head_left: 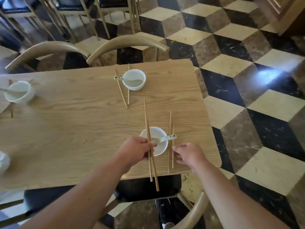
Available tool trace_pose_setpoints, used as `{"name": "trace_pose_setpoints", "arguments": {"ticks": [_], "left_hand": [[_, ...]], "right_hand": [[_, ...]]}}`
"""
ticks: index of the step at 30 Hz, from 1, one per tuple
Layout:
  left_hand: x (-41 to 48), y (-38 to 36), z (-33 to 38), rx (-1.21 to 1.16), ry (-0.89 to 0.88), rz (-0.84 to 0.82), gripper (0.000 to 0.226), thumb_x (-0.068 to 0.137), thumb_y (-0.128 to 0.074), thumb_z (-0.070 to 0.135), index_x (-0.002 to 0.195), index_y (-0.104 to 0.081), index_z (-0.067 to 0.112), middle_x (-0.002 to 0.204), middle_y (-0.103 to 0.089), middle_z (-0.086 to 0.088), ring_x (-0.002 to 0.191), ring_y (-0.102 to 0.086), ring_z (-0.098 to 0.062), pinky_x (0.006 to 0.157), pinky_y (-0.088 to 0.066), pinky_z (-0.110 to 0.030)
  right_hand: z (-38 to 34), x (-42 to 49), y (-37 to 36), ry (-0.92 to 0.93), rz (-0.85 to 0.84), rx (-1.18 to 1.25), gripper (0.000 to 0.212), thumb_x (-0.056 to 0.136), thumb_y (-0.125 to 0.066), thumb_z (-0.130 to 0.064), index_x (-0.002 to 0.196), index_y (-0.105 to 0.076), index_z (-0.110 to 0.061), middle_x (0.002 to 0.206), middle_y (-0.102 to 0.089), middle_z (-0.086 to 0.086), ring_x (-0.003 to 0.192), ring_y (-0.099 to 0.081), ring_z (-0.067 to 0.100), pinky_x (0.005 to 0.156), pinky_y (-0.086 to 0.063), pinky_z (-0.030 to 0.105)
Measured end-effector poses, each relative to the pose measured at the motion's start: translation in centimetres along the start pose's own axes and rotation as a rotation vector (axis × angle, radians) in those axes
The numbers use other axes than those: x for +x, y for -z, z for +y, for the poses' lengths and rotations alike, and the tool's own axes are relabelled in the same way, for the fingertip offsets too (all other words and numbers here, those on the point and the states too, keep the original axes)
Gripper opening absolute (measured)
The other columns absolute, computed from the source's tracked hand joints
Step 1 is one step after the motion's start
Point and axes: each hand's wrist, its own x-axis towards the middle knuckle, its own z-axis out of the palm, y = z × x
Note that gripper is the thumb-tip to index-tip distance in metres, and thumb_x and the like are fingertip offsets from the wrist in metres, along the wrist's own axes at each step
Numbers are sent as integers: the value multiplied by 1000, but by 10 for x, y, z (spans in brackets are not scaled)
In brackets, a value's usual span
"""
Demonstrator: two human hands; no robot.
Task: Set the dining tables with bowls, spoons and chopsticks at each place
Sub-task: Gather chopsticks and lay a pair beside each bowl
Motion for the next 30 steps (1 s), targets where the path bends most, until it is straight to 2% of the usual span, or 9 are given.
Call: {"name": "trace_pose_setpoints", "arguments": {"ticks": [3, 6, 8, 11, 14, 18, 22, 25, 30], "left_hand": [[-1, 33, -4, -40, -19, -19, 20, 102, -75, 24, 97, -83, 7, 72, -75, 2, 60, -70, -4, 61, -58, -19], [-9, 82, -11, -75, -52, -31, 19, 103, -72, 26, 98, -84, 12, 77, -76, 1, 61, -71, -3, 62, -59, -18], [-21, 129, -22, -103, -84, -36, 18, 104, -70, 27, 98, -84, 17, 79, -79, 2, 63, -73, -4, 62, -59, -17], [-43, 212, -45, -131, -113, -11, 18, 102, -72, 29, 97, -84, 18, 90, -84, -6, 67, -76, -7, 60, -59, -16], [-70, 308, -79, -170, -129, 18, 19, 101, -74, 29, 95, -85, 14, 84, -83, -6, 67, -77, -10, 61, -61, -19], [-91, 399, -121, -244, -135, 9, 22, 101, -75, 25, 98, -83, 5, 73, -74, -3, 63, -71, -10, 66, -64, -25], [-97, 442, -150, -228, -140, 18, 24, 103, -73, 26, 99, -82, 5, 80, -74, -11, 71, -71, -17, 76, -68, -32], [-94, 459, -170, -170, -127, 49, 27, 103, -71, 32, 98, -83, 8, 89, -80, -17, 72, -71, -19, 67, -63, -27], [-76, 448, -206, 42, -101, 87, 42, 101, -68, 50, 79, -75, 16, 71, -68, 1, 68, -61, -15, 70, -51, -33]], "right_hand": [[-5, -26, 0, 178, 263, -133, 18, 103, -70, -26, 85, -76, -24, 78, -80, 2, 73, -79, 24, 76, -69, 48], [-33, -66, -31, 353, 406, -83, 25, 104, -67, -24, 81, -77, -25, 63, -76, -4, 52, -74, 16, 54, -65, 37], [-68, -101, -85, 408, 263, -19, 25, 102, -67, -22, 81, -80, -18, 65, -77, -1, 51, -72, 17, 48, -59, 28], [-110, -159, -190, 315, -184, -7, 23, 102, -70, -27, 89, -81, -12, 84, -81, 8, 68, -76, 22, 59, -61, 33], [-130, -216, -301, 213, -394, -90, 17, 102, -72, -27, 96, -79, -12, 83, -80, 4, 77, -78, 23, 66, -62, 34], [-145, -261, -406, 206, -352, 16, 14, 102, -72, -15, 103, -79, -2, 81, -73, 9, 69, -70, 21, 69, -64, 39], [-155, -272, -463, 172, -349, 97, 23, 103, -70, -13, 114, -76, 7, 94, -76, 17, 77, -70, 24, 74, -63, 42], [-152, -268, -492, 175, -370, 110, 22, 103, -71, -16, 109, -78, 4, 94, -81, 15, 74, -73, 21, 68, -64, 36], [-124, -234, -520, 156, -395, 92, 17, 103, -71, -19, 92, -79, -9, 76, -77, 3, 63, -69, 14, 58, -58, 27]]}}
